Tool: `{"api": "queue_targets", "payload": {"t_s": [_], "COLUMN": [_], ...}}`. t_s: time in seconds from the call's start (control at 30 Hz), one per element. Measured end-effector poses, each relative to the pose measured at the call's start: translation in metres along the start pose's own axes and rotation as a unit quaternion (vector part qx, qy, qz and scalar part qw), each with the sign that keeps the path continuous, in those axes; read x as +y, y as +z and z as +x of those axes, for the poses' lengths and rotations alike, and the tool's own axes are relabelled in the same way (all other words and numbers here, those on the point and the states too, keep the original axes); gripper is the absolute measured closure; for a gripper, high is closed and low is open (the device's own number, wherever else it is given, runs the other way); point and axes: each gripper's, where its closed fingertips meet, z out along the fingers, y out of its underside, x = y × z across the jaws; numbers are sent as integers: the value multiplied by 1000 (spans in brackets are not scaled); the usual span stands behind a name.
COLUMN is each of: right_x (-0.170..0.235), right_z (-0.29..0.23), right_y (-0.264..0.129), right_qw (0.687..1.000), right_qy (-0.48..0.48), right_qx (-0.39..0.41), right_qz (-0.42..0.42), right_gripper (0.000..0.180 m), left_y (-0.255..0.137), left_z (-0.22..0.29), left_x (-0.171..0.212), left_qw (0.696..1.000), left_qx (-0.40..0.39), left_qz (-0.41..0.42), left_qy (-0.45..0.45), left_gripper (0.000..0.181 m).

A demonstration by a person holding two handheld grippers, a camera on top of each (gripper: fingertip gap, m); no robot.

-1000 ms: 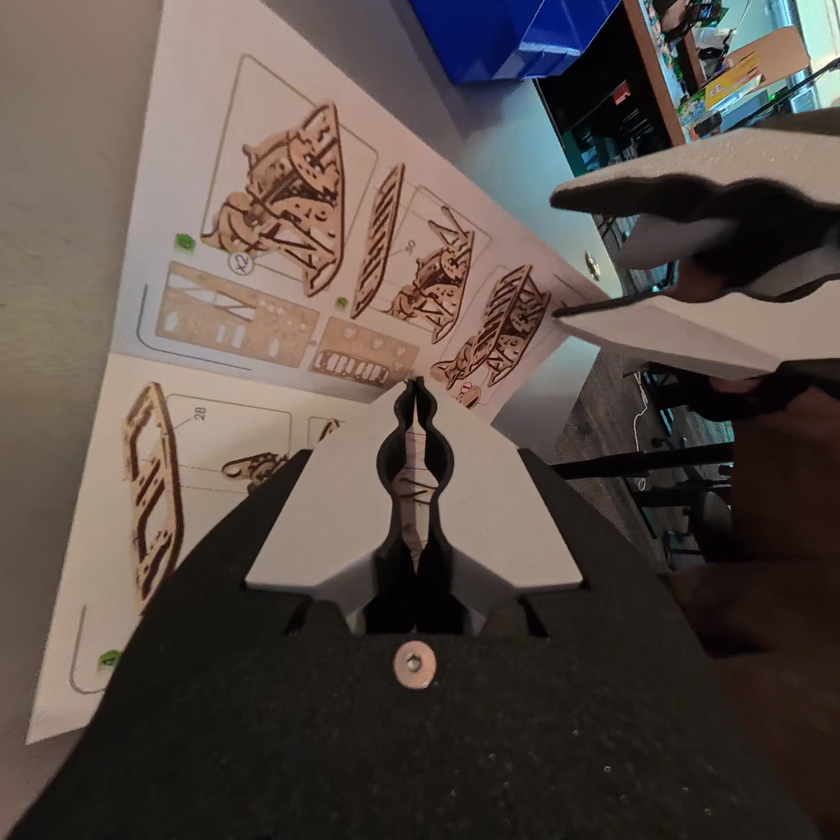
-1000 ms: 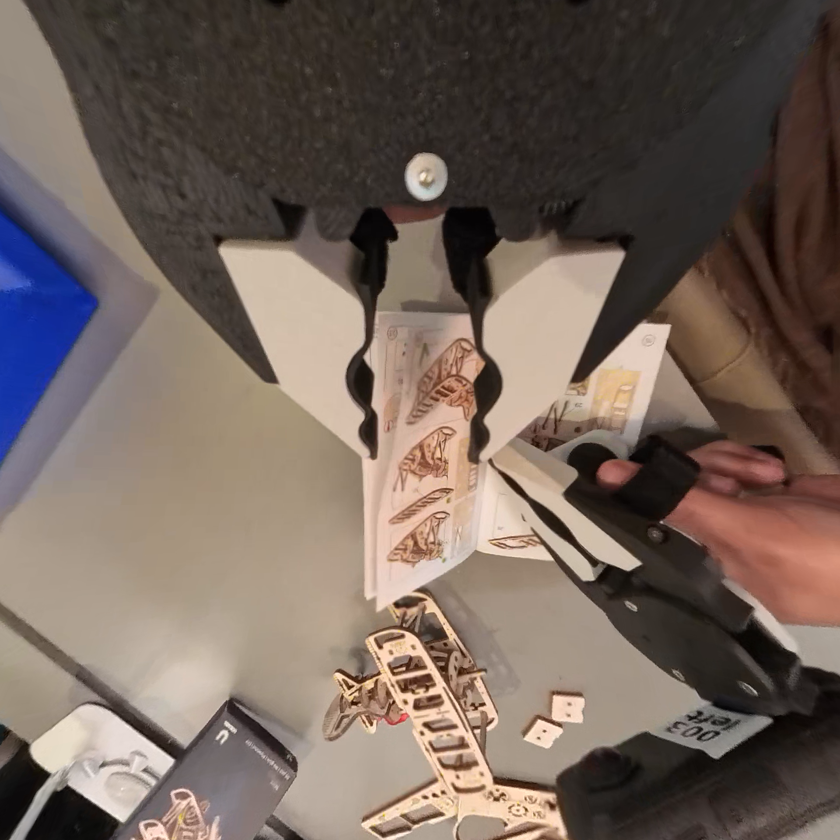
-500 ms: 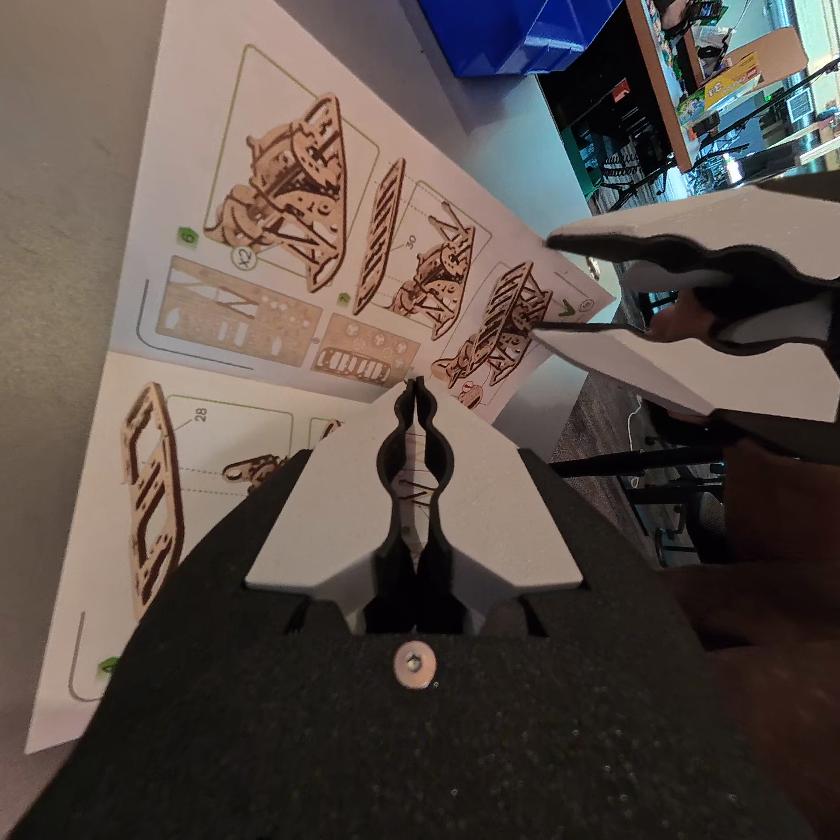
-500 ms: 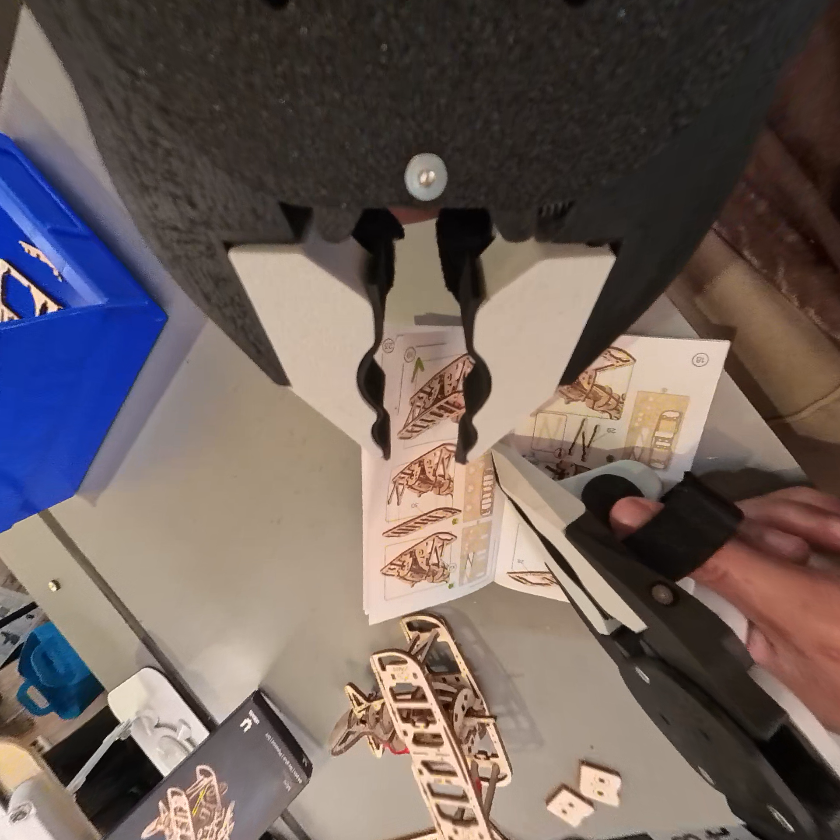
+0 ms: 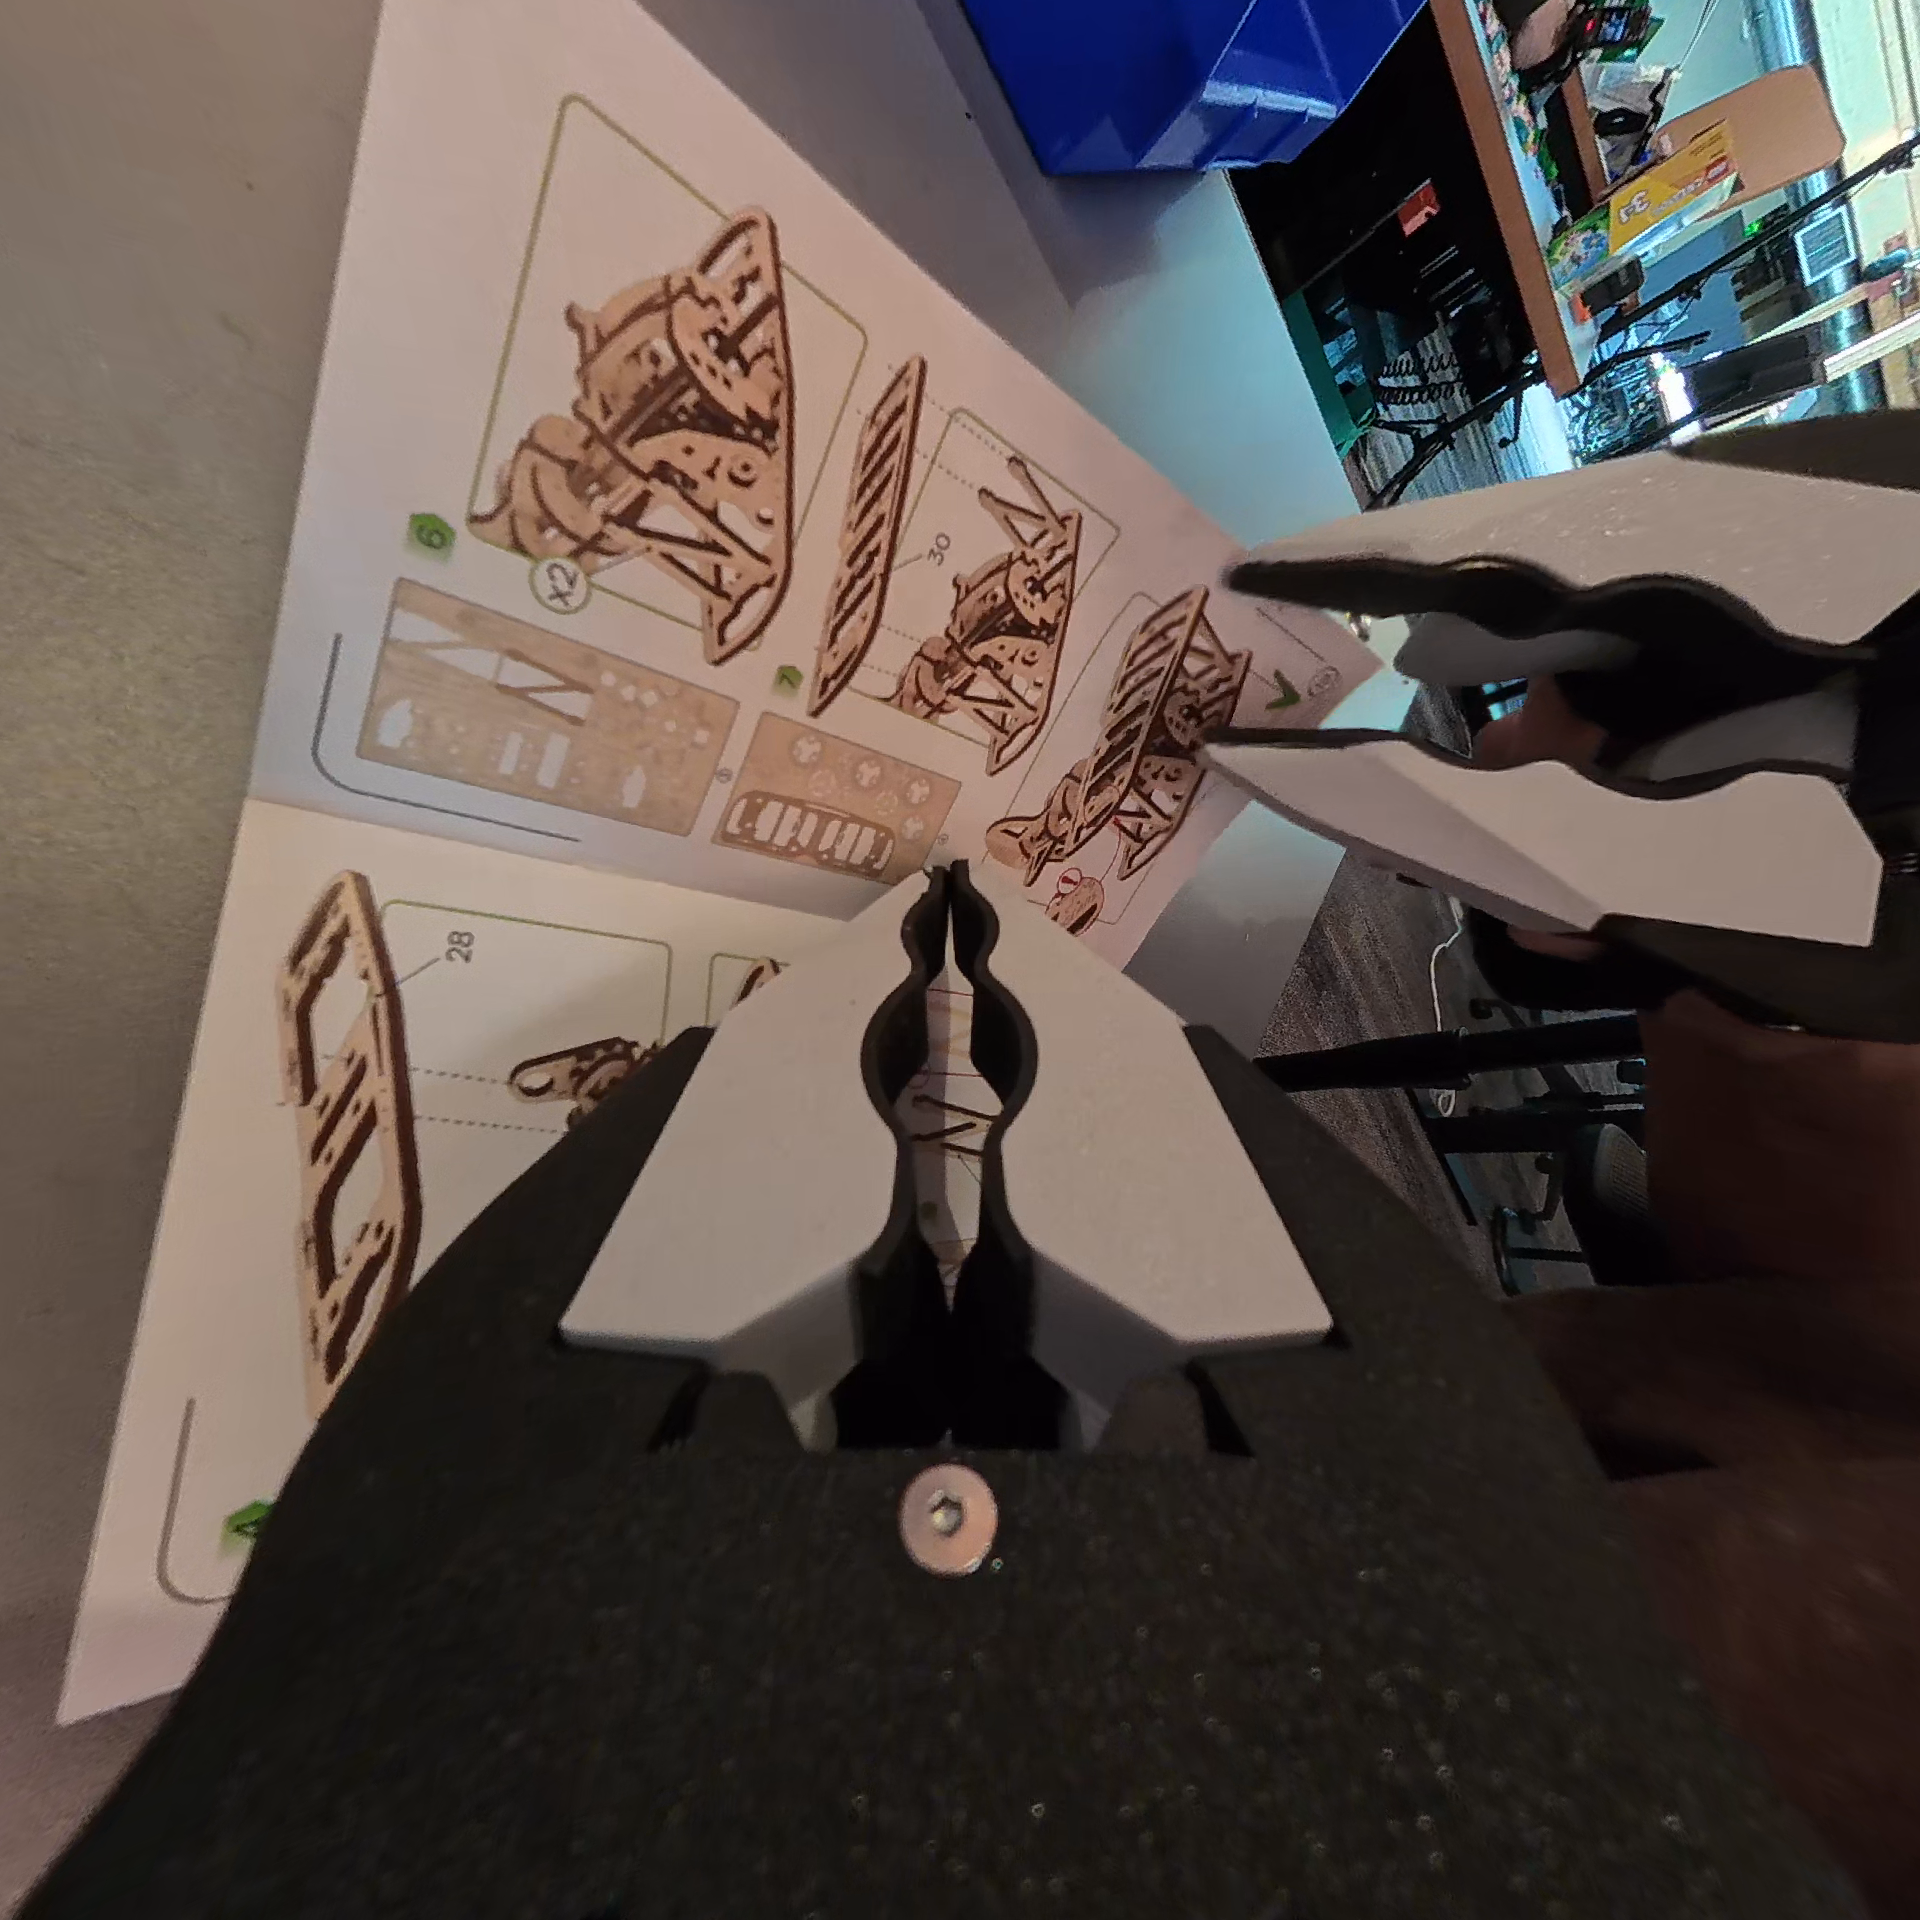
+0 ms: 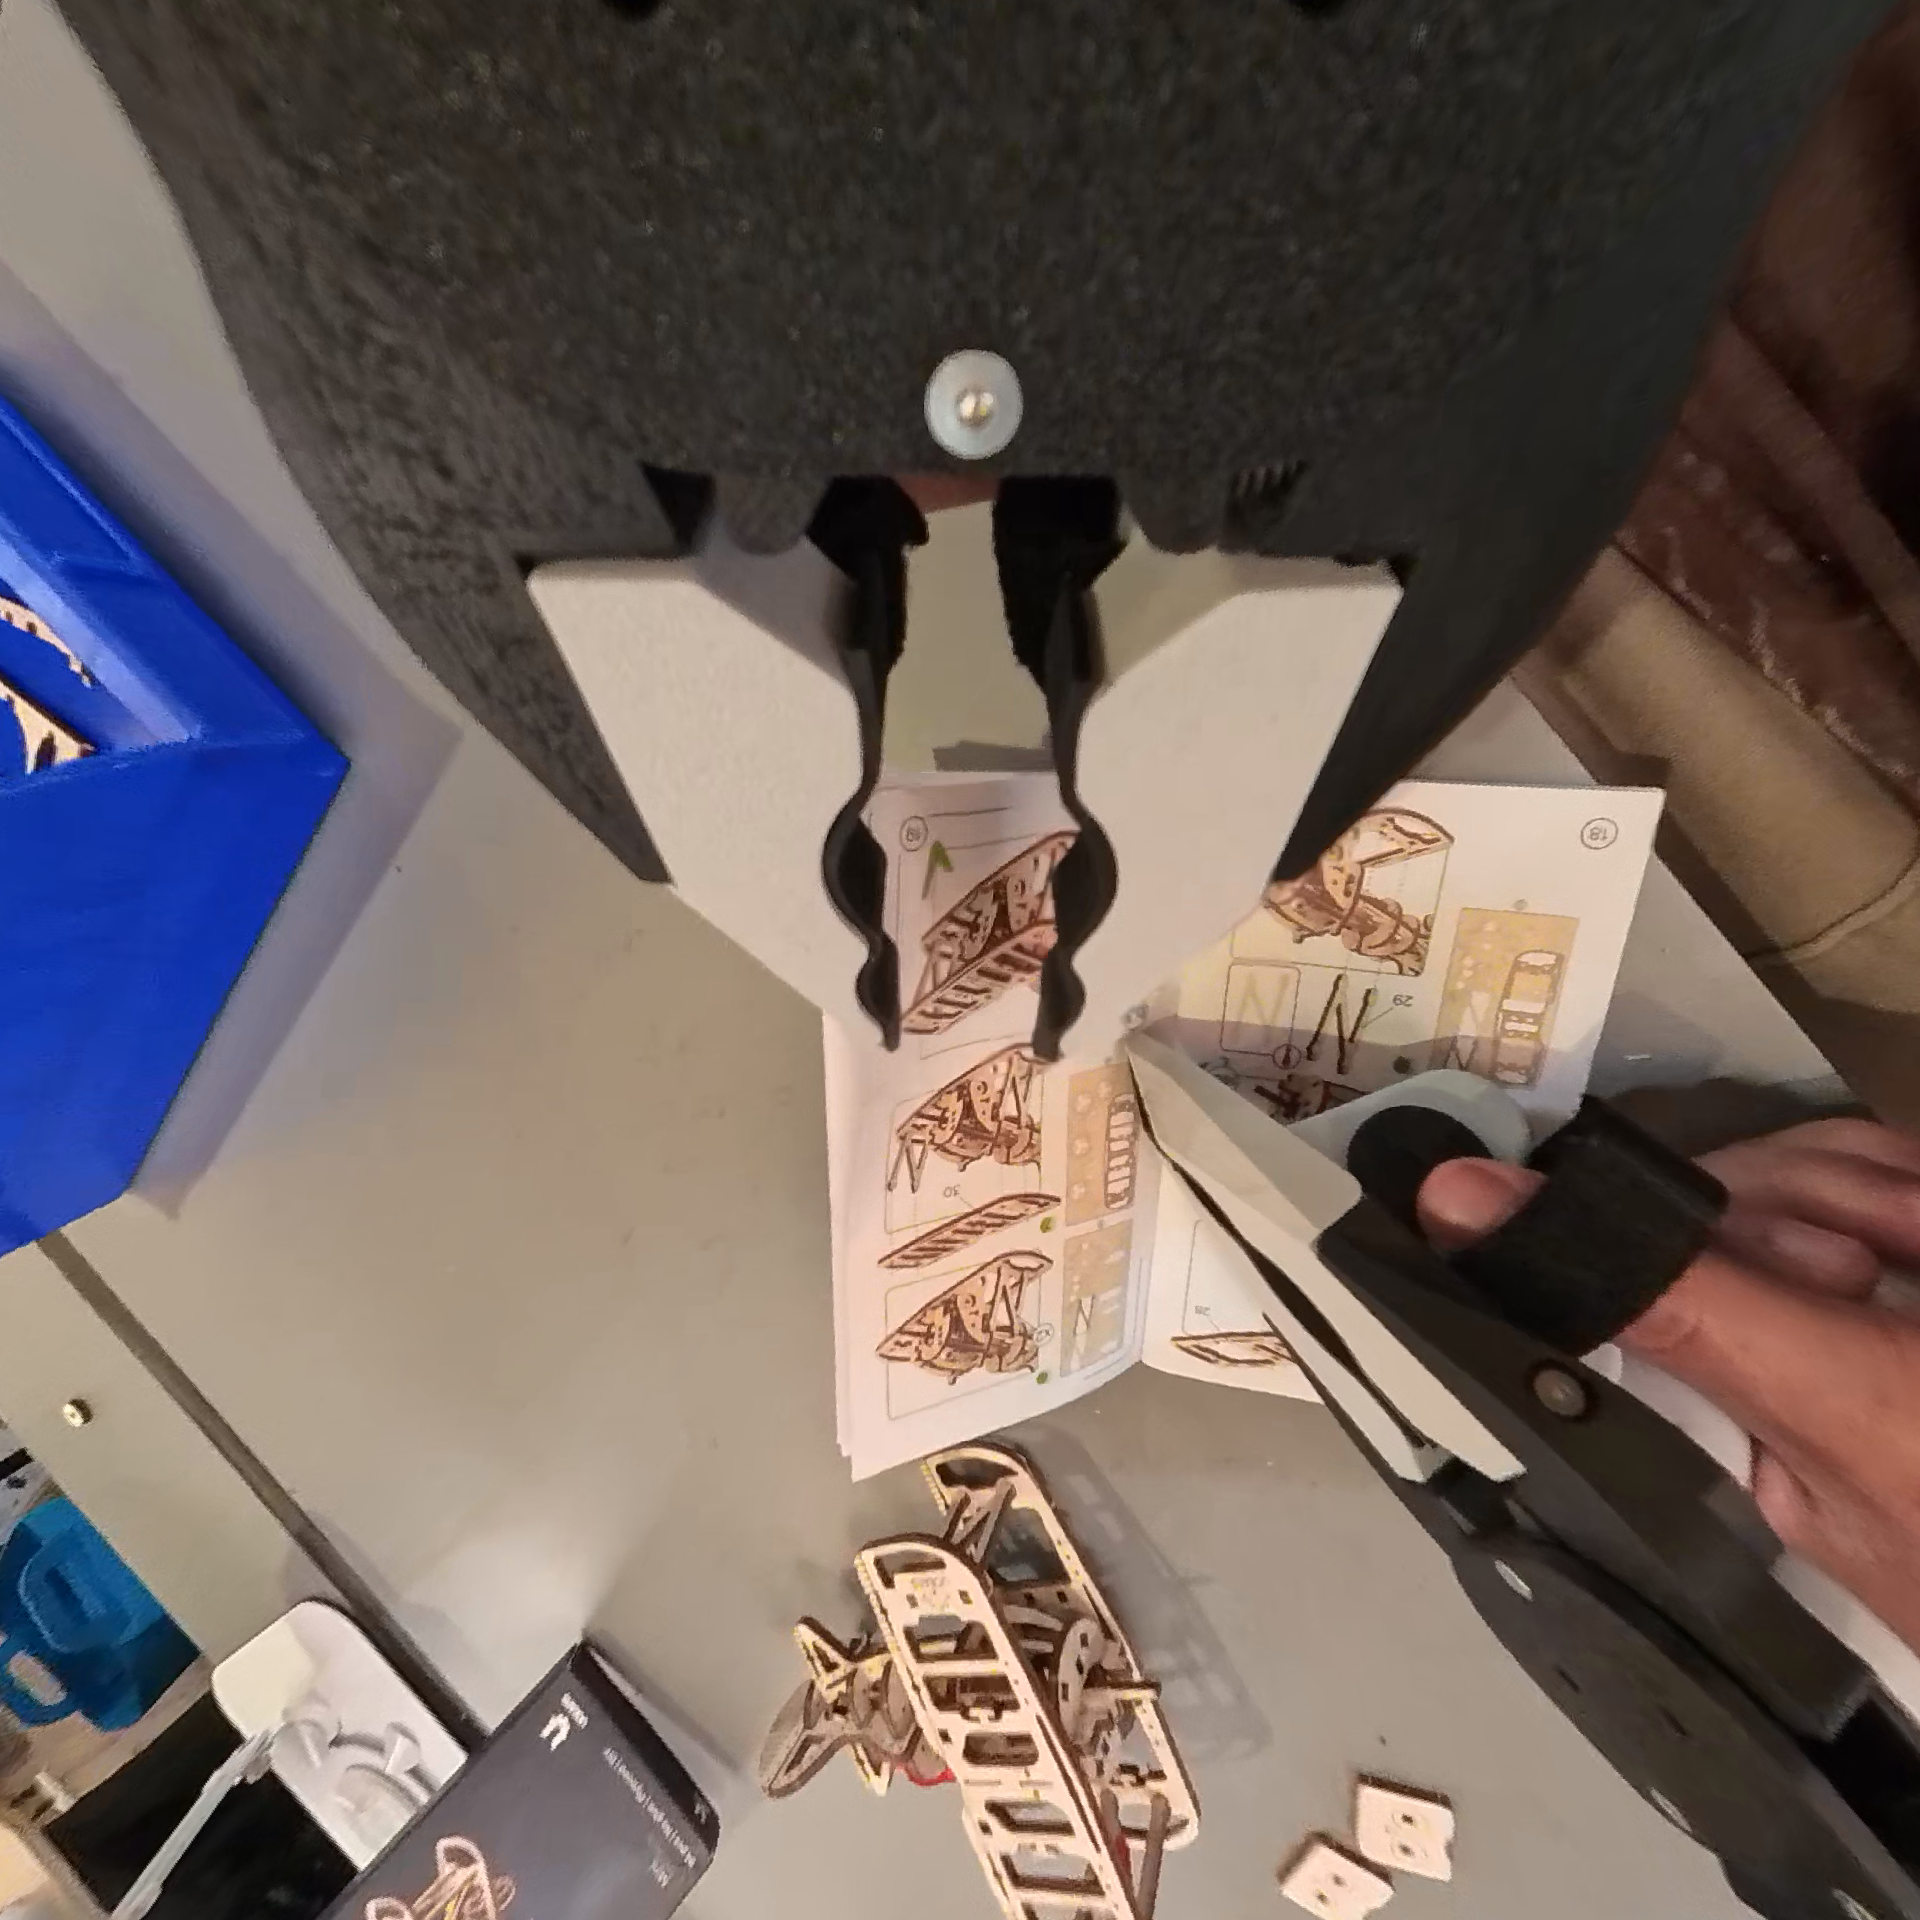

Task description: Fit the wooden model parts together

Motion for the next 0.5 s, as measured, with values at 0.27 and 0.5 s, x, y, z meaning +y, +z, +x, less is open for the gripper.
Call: {"api": "queue_targets", "payload": {"t_s": [0.27, 0.5], "right_x": [4, -8], "right_z": [8, -27], "right_y": [-3, -8], "right_qw": [999, 1000], "right_qy": [39, -6], "right_qx": [2, -19], "right_qz": [-11, 15], "right_gripper": [159, 180], "left_y": [0, 0], "left_z": [-1, 2], "left_x": [0, -1], "left_qw": [1000, 1000], "left_qx": [3, 20], "left_qz": [0, -1], "left_qy": [-6, -11], "left_gripper": [181, 178]}}
